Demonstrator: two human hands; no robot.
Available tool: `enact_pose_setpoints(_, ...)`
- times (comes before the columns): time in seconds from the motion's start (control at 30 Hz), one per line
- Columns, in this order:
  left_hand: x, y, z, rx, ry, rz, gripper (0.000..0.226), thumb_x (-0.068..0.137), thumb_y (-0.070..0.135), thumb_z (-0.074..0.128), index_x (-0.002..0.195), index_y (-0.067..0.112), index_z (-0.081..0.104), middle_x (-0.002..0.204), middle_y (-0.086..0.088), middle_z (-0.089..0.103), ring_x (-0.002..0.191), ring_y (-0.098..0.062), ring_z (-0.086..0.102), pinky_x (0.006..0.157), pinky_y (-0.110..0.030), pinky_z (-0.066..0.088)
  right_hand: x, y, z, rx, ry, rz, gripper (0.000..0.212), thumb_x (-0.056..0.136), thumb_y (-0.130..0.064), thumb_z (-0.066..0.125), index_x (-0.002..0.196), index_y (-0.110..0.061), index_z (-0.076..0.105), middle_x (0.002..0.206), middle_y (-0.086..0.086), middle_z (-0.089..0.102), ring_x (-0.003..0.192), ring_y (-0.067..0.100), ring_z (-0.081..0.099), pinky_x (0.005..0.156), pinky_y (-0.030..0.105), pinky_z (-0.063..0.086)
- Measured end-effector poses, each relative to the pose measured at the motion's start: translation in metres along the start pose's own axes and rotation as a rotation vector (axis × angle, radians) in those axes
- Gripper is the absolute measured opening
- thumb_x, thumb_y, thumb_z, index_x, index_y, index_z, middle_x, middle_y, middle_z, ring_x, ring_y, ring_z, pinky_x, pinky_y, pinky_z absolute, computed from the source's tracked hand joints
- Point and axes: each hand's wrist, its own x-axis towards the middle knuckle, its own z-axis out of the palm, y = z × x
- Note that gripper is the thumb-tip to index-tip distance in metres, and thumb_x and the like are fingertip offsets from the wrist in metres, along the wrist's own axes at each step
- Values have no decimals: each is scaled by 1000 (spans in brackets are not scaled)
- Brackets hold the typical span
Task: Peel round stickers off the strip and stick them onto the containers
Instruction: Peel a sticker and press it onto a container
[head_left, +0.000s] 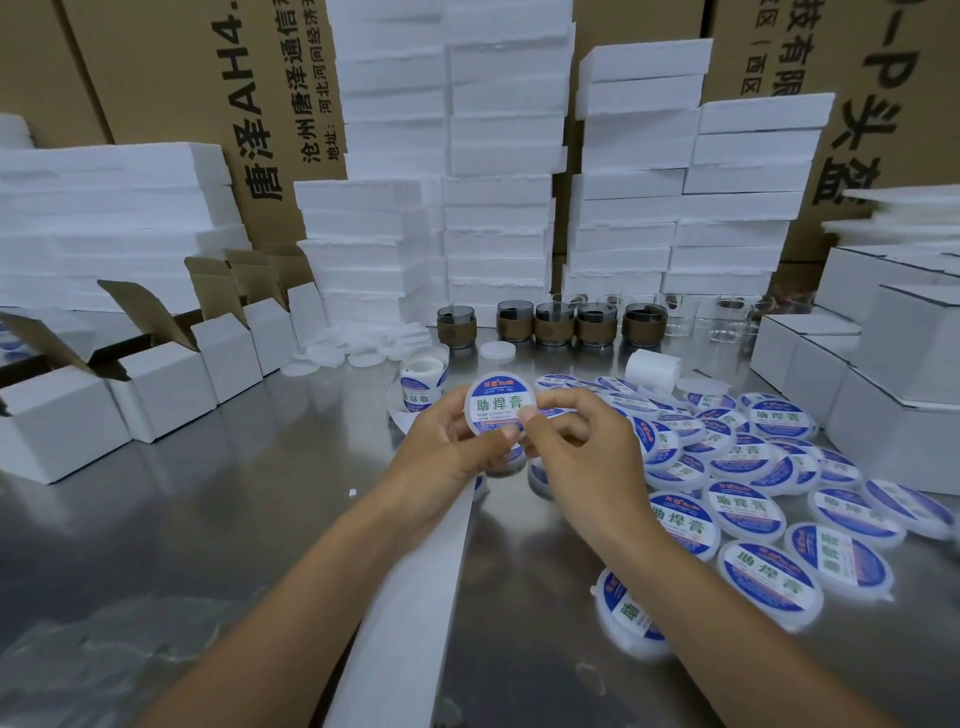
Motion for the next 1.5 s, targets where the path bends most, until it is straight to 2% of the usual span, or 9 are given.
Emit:
enact_pose_setpoints(0.13,2,-1,-2,-19,34,-18,31,86,0,60,115,11,61,93,-6,72,77,-15,66,66,-23,53,7,3,-6,-11,11,28,7,86,-23,64,83,-28,60,72,-2,71,68,11,68,62,27,54)
enact_pose_setpoints(0.3,6,11,-14,-135,215,9,27,85,4,62,107,18,65,91,-3,71,80,-16,70,69,-23,55,22,10,-34,-93,218,-6,14,88,-21,61,99,-25,53,63,-4,67,54,-2,60,44,6,39)
enact_pose_setpoints(0.43,13,19,-29,-250,389,69,20,88,-1,57,101,13,65,74,-2,70,67,-14,66,65,-23,56,27,20,-50,-376,287,-10,34,92,-14,52,124,-16,41,55,-1,57,50,14,55,47,30,45)
enact_pose_setpoints(0.53,23,21,-46,-224,515,54,19,89,0,56,94,16,64,67,-1,69,64,-13,66,60,-21,57,25,24,-52,-644,269,-54,36,93,-22,49,126,-15,36,61,3,59,57,20,57,48,31,41)
enact_pose_setpoints(0.77,81,8,-118,280,718,-57,18,93,7,53,109,11,60,108,-15,61,85,-21,57,74,-31,46,22,6,-41,-1330,144,-160,28,93,-45,35,113,-28,45,93,-8,64,90,12,58,76,29,41)
enact_pose_setpoints(0.9,113,6,-172,769,805,-160,32,94,13,53,125,5,52,123,-18,57,102,-31,55,87,-37,44,23,14,-38,-1351,181,-370,19,71,-27,74,79,-12,66,59,5,64,60,28,63,58,38,48)
enact_pose_setpoints(1.0,135,3,-203,986,795,-237,41,94,18,53,130,-2,47,130,-26,51,116,-41,49,97,-44,40,29,24,-37,-1335,273,-563,32,76,-30,46,66,-10,69,49,7,61,53,28,64,51,37,49)
enact_pose_setpoints(1.27,179,-16,-229,1213,791,-491,57,93,42,51,123,-6,49,123,-26,54,112,-42,51,94,-44,39,39,34,-34,-1344,364,-693,30,70,-26,42,49,-20,62,42,1,53,42,17,57,48,28,47)
enact_pose_setpoints(1.5,187,-25,-232,1124,862,-447,45,89,27,61,116,-6,46,111,-28,55,102,-44,52,89,-49,39,40,39,-34,-1368,392,-689,30,70,-29,42,51,-20,63,44,-2,55,44,15,58,58,34,38)
